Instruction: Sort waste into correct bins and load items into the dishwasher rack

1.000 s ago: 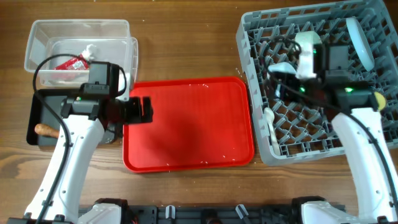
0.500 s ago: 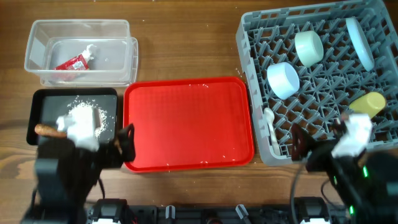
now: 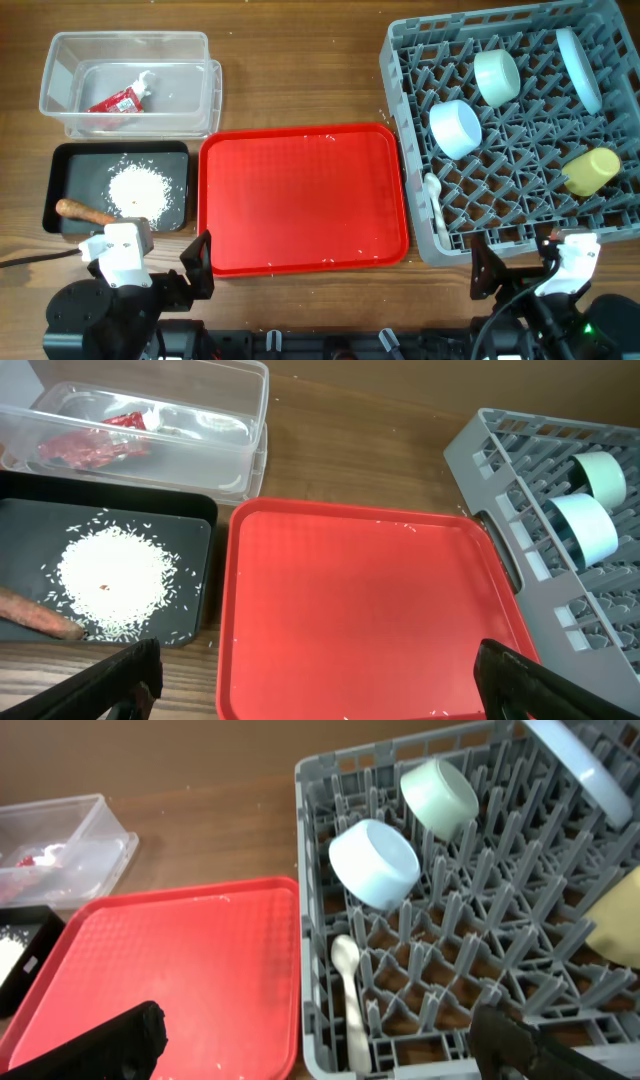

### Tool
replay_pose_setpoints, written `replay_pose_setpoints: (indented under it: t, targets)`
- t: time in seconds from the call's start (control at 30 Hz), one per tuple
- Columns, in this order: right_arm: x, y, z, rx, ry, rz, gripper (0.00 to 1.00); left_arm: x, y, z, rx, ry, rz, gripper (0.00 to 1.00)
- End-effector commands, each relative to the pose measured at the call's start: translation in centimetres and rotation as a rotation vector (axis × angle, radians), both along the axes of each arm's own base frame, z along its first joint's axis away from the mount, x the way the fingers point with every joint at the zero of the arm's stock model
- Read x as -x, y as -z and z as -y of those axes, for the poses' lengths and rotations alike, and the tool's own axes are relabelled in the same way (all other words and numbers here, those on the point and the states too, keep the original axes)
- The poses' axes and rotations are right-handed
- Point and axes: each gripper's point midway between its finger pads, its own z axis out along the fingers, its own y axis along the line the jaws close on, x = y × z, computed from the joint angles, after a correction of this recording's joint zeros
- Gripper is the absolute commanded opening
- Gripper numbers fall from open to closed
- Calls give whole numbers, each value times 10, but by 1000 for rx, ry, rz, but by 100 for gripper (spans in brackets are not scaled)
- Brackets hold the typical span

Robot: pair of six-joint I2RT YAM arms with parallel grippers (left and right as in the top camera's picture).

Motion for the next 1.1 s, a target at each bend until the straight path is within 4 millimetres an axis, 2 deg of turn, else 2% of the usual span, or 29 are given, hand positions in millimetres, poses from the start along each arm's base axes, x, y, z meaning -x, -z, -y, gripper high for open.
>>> replay_pose_setpoints:
  t: [0.0, 0.13, 0.2, 0.27, 0.37, 0.43, 0.57, 0.7, 0.77, 0.8, 0.83, 0.93, 1.07]
  targets:
    - [1, 2, 3, 24, 9, 4, 100, 0, 2, -1, 7, -11, -2, 100]
    - [0, 2, 9, 45, 34, 7, 100, 0, 2, -1, 7, -11, -2, 100]
    - [-3, -4, 9, 55, 33, 47, 100, 0, 2, -1, 7, -11, -2, 100]
    - [-14, -27, 6, 96, -4, 212, 100, 0, 2, -1, 7, -11, -2, 100]
    - [-26, -36, 3, 99, -10, 409, 100, 0, 2, -1, 7, -11, -2, 100]
    - [-36, -29, 0, 90, -18, 488, 100, 0, 2, -1, 7, -11, -2, 100]
    - [-69, -11, -5, 80, -34, 655, 100, 0, 2, -1, 7, -11, -2, 100]
    - [-84, 2, -3, 114, -16, 795, 100, 0, 2, -1, 7, -11, -2, 100]
    - [-90, 19, -3, 169, -18, 824, 100, 0, 2, -1, 7, -11, -2, 100]
    - [-92, 29, -3, 170, -19, 806, 100, 0, 2, -1, 7, -11, -2, 100]
    - [-98, 52, -4, 186, -34, 712, 100, 0, 2, -1, 7, -11, -2, 100]
    - [-103, 100, -4, 177, -51, 514, 100, 0, 2, -1, 7, -11, -2, 100]
    - [-103, 97, -3, 160, -42, 522, 100, 0, 2, -1, 7, -11, -2, 100]
